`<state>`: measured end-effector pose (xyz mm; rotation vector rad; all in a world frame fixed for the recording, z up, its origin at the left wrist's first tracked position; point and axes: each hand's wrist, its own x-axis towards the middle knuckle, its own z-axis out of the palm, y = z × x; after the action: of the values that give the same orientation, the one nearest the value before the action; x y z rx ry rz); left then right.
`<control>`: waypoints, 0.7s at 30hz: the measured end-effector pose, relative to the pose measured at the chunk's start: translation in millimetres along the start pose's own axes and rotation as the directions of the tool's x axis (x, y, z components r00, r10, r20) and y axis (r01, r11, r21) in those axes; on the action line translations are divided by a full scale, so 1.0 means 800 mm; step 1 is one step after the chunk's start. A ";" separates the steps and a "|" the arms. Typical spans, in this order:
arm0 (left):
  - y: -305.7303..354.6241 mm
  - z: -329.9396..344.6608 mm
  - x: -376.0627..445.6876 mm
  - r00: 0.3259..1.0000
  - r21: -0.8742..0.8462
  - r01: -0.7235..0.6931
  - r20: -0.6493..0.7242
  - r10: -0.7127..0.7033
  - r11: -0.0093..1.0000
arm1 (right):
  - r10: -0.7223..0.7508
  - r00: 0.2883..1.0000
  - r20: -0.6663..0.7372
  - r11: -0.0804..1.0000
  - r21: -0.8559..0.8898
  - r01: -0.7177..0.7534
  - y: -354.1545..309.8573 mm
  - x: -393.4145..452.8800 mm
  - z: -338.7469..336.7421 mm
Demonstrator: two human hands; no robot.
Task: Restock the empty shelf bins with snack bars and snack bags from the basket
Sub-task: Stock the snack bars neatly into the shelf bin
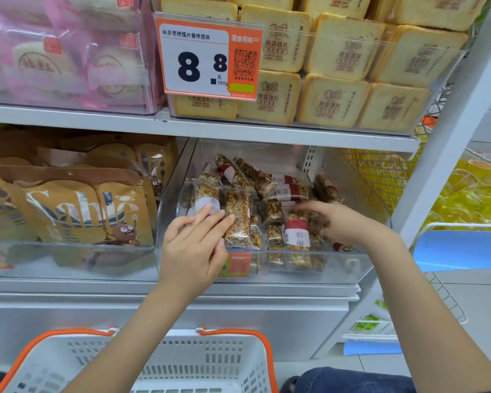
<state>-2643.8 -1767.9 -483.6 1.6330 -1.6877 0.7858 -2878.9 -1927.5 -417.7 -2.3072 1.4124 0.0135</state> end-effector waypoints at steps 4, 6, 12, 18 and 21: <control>0.001 0.000 -0.001 1.000 0.001 0.000 0.008 0.000 1.000 | -0.160 0.983 0.087 0.971 -0.166 0.172 -0.004 0.000 0.003; 0.001 0.000 0.000 1.000 0.000 0.001 0.006 -0.001 1.000 | -0.226 0.969 0.095 0.955 -0.176 0.240 -0.010 0.004 0.012; 0.001 0.001 -0.001 1.000 0.004 0.005 0.012 -0.006 1.000 | -0.264 0.953 -0.149 0.934 -0.287 0.214 -0.011 0.000 -0.006; 0.001 0.002 0.000 1.000 0.005 0.001 -0.009 -0.001 1.000 | -0.053 0.950 -0.307 0.909 -0.409 -0.081 -0.014 -0.013 -0.017; 0.001 0.001 0.000 1.000 0.007 0.005 -0.002 -0.005 1.000 | -0.063 0.972 -0.228 0.914 -0.405 -0.036 -0.023 0.000 -0.002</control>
<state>-2644.6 -1768.5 -484.6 1.6400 -1.6810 0.7917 -2863.1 -1921.1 -410.0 -2.7347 1.6393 0.0325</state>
